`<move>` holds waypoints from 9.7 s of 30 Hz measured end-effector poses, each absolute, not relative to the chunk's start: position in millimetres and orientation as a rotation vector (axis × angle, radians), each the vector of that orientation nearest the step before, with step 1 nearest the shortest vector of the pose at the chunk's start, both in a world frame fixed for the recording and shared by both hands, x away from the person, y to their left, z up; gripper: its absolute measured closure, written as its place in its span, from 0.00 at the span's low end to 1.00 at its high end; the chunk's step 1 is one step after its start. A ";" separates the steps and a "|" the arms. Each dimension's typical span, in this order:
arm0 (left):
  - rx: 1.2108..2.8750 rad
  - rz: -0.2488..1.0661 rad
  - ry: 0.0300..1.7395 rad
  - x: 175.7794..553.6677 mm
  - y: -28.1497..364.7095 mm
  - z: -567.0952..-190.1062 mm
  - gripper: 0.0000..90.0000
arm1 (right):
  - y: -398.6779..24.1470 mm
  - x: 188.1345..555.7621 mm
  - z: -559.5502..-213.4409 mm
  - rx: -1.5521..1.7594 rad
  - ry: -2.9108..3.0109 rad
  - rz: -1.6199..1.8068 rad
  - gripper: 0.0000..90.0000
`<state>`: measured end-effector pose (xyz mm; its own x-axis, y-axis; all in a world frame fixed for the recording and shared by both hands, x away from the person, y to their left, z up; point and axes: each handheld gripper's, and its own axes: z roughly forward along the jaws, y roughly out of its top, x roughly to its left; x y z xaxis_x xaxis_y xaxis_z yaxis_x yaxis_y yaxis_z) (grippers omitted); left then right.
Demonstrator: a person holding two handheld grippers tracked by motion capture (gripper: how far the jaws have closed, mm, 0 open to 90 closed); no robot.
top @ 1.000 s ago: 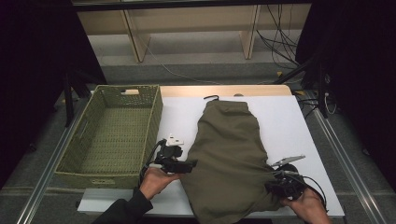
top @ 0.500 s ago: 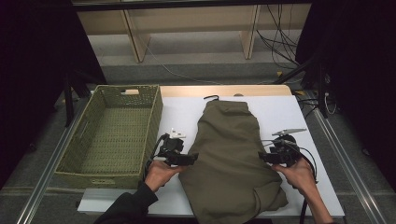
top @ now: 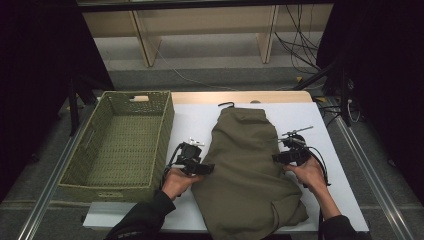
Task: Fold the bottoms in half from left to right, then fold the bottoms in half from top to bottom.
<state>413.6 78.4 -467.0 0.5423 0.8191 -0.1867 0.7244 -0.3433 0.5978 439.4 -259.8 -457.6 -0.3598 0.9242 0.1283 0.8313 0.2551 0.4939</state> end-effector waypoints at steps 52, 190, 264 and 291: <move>2.002 0.258 1.315 471.0 58.9 -451.7 0.29 | -272.9 446.4 -447.8 1.576 2.249 0.963 0.31; 2.301 0.167 0.823 350.6 52.2 -470.6 0.94 | -267.1 361.4 -447.6 1.406 2.496 0.839 0.96; 1.973 0.278 1.357 471.1 76.8 -437.5 0.58 | -293.3 441.8 -442.9 1.736 2.187 0.980 0.58; 2.087 0.090 1.068 434.6 40.4 -440.5 0.98 | -250.9 482.2 -441.6 1.656 2.345 0.932 0.40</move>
<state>434.6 40.4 -440.5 0.6452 0.7157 -0.2672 0.6611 -0.3478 0.6649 482.2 -250.9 -441.6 -0.3924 0.8875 0.2416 0.8113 0.2102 0.5456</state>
